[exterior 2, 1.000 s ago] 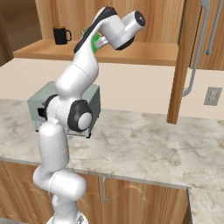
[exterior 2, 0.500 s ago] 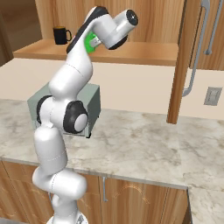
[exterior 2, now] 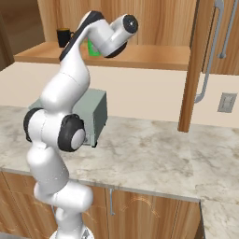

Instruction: Pick the mug on the counter and place it in the cabinet with the handle facing the right, like the mugs already inside.

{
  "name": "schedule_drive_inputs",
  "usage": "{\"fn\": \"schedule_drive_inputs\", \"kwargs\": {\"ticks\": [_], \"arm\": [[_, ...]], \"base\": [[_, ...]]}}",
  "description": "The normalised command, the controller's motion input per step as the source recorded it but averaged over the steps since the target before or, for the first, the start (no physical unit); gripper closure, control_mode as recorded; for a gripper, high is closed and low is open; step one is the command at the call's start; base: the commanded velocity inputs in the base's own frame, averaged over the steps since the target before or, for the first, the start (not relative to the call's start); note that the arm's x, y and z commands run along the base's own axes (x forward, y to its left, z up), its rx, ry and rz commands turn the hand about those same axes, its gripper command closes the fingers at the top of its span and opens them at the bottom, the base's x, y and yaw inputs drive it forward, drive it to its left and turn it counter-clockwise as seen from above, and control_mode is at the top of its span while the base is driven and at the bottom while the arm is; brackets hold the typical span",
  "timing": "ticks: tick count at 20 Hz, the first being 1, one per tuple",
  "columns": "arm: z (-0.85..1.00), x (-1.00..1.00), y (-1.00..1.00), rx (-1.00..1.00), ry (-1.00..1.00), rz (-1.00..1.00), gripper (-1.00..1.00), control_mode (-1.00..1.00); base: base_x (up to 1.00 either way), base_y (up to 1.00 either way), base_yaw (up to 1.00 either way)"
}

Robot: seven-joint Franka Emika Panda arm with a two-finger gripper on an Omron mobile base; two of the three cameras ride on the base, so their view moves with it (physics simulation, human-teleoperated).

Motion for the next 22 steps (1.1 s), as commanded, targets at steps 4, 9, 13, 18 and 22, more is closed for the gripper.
{"fn": "schedule_drive_inputs", "kwargs": {"ticks": [4, 9, 13, 18, 22], "arm": [[-0.11, -0.28, 0.00, 0.02, -0.14, -0.03, -1.00, -1.00], [-0.13, -0.36, -0.02, 0.05, -0.14, -0.02, -1.00, -1.00], [-0.06, -0.43, -0.07, 0.07, -0.13, -0.03, -1.00, -1.00], [0.00, -0.56, -0.14, 0.11, -0.13, -0.02, -1.00, -1.00], [0.00, -0.58, -0.13, 0.18, -0.06, -0.01, -1.00, -1.00]], "base": [[0.00, 0.00, 0.00], [0.00, 0.00, 0.00], [0.00, 0.00, 0.00], [0.00, 0.00, 0.00], [0.00, 0.00, 0.00]]}}
